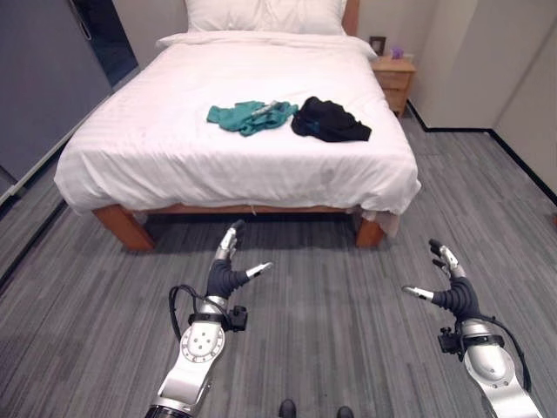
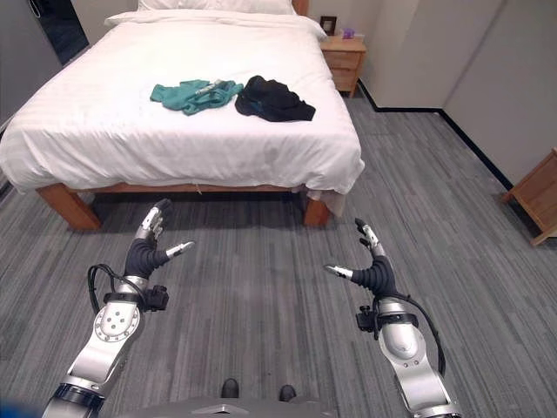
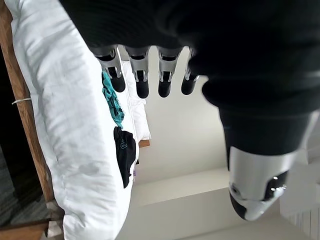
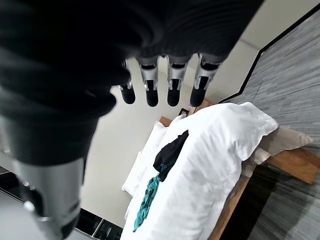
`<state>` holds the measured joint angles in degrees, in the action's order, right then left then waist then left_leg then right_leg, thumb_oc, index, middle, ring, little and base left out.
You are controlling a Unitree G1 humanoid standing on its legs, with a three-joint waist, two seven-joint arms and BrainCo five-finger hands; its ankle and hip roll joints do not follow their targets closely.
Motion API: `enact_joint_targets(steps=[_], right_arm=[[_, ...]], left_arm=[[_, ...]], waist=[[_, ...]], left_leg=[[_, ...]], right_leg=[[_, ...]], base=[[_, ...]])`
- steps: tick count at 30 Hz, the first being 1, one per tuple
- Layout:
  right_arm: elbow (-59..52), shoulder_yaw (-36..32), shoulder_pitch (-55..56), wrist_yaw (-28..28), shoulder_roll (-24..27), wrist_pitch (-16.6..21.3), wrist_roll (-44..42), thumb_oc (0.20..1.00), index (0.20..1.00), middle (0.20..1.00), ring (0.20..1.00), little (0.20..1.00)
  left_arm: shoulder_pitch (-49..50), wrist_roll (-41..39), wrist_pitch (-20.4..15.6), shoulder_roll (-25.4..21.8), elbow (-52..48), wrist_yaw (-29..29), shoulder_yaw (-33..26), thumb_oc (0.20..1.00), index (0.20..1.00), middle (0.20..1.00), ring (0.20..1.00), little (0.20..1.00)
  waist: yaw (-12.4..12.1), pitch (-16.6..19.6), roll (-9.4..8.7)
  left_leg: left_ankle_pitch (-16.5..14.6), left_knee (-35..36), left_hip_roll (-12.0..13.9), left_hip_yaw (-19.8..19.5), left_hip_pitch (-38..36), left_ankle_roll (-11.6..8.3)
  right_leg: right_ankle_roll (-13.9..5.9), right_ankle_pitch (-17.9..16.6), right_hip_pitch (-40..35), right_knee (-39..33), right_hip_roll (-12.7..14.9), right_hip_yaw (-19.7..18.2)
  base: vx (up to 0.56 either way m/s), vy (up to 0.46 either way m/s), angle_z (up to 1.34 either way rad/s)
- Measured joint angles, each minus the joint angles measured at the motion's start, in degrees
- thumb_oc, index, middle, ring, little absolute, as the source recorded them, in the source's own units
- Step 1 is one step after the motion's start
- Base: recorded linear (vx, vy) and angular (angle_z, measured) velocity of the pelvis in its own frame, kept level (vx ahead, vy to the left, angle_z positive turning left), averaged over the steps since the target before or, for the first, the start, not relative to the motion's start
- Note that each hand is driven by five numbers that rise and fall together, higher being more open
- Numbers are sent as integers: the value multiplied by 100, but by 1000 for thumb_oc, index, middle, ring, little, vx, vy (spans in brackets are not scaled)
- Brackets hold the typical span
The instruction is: Pick up bed clothes into laundry basket.
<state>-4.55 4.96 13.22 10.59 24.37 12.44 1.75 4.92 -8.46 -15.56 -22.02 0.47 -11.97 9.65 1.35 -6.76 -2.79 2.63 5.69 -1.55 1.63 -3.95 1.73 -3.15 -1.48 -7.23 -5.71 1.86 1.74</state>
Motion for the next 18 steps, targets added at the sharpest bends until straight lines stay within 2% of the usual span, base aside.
enact_joint_targets(steps=[14, 15, 16, 17, 18], right_arm=[[111, 73, 7, -115, 74, -52, 6, 1000, 1000, 1000, 1000, 1000], [133, 115, -17, -115, 92, -46, 6, 1000, 1000, 1000, 1000, 1000], [173, 237, -74, -125, 120, -48, 11, 1000, 1000, 1000, 1000, 1000], [230, 232, -129, -120, 179, -46, 14, 1000, 1000, 1000, 1000, 1000], [272, 219, -189, -111, 230, -54, 14, 1000, 1000, 1000, 1000, 1000]], left_arm=[[132, -42, 8, 0, 30, 4, 12, 1000, 1000, 1000, 1000, 1000], [162, -43, 2, 2, 36, 11, 1, 1000, 1000, 1000, 1000, 1000], [32, -57, 13, -66, 67, 38, -12, 1000, 1000, 1000, 1000, 1000], [-149, -93, 17, -24, 202, 71, 5, 1000, 1000, 1000, 1000, 1000], [-317, -185, 50, -14, 326, 86, 63, 1000, 1000, 1000, 1000, 1000]], waist=[[-1, 19, 10], [-36, 25, 20], [-51, -113, -208], [-39, -232, -249], [-132, -355, -323]], left_leg=[[-18, -4, 23, -111, 127, -14], [32, -144, 54, -133, 220, -155], [34, -1024, -11, -65, 788, -430], [-30, -1791, -8, -89, 1270, -502], [66, -2450, -19, -5, 1641, -633]], right_leg=[[1, 84, 50, 2, -39, 49], [76, 126, 125, 29, -123, 87], [356, 178, 292, 178, -126, 90], [432, 136, 345, 210, -98, 164], [471, 168, 375, 239, -132, 242]], base=[[42, -54, 4], [-108, -214, 18], [-15, -259, 43], [-5, -251, 49], [151, -180, 35]])
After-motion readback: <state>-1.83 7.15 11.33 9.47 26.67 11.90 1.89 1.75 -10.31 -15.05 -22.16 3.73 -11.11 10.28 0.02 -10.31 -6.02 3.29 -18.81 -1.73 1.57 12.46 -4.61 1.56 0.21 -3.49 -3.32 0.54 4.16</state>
